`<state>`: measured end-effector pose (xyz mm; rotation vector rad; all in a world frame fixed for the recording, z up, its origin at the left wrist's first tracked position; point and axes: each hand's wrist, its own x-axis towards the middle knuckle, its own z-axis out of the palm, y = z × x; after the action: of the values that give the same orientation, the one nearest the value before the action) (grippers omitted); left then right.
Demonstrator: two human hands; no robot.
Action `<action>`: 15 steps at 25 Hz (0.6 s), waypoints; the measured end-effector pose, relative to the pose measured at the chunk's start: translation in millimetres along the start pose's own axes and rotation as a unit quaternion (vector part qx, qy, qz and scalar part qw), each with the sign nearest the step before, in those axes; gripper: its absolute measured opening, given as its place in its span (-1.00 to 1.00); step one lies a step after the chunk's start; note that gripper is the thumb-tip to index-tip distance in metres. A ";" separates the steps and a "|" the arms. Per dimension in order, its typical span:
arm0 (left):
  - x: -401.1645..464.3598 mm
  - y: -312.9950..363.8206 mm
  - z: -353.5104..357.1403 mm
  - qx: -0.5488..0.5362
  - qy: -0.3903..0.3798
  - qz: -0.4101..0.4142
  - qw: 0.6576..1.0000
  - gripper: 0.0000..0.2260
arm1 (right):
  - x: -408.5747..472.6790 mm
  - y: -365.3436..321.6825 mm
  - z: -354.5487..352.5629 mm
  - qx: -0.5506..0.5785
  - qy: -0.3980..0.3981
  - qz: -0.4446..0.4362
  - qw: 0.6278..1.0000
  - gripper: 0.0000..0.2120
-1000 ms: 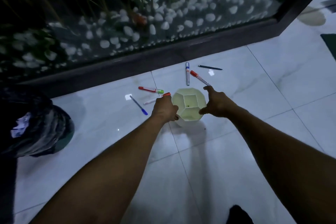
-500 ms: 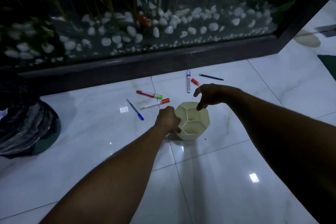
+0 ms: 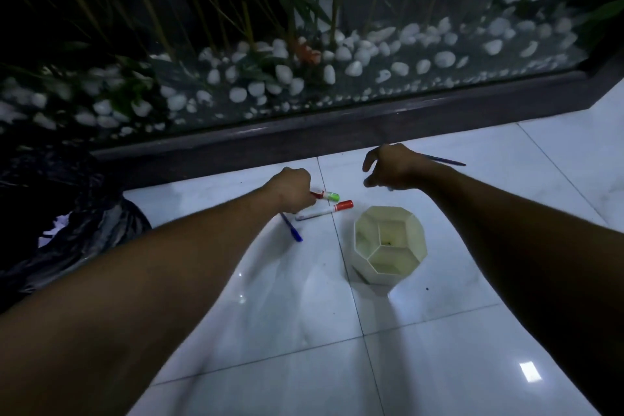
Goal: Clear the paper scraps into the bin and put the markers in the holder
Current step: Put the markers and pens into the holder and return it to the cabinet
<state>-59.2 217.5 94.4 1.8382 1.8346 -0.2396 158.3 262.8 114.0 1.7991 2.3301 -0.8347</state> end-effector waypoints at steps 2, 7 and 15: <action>7.6 -13.6 1.8 0.101 -0.012 0.032 0.994 -0.67 | 18.0 -14.7 17.0 -0.044 -0.026 -0.038 0.998 -0.70; 36.3 -53.9 47.2 0.212 -0.026 0.109 0.971 -0.71 | 70.2 -37.0 59.2 -0.163 -0.076 -0.091 0.979 -0.71; 47.9 -80.2 80.6 0.257 0.065 0.172 0.949 -0.72 | 80.9 -38.7 97.4 -0.339 -0.094 -0.141 0.925 -0.72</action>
<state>-114.8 216.1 -15.8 2.5502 1.5902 -0.5159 72.9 282.0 14.7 1.0682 2.3598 -0.1487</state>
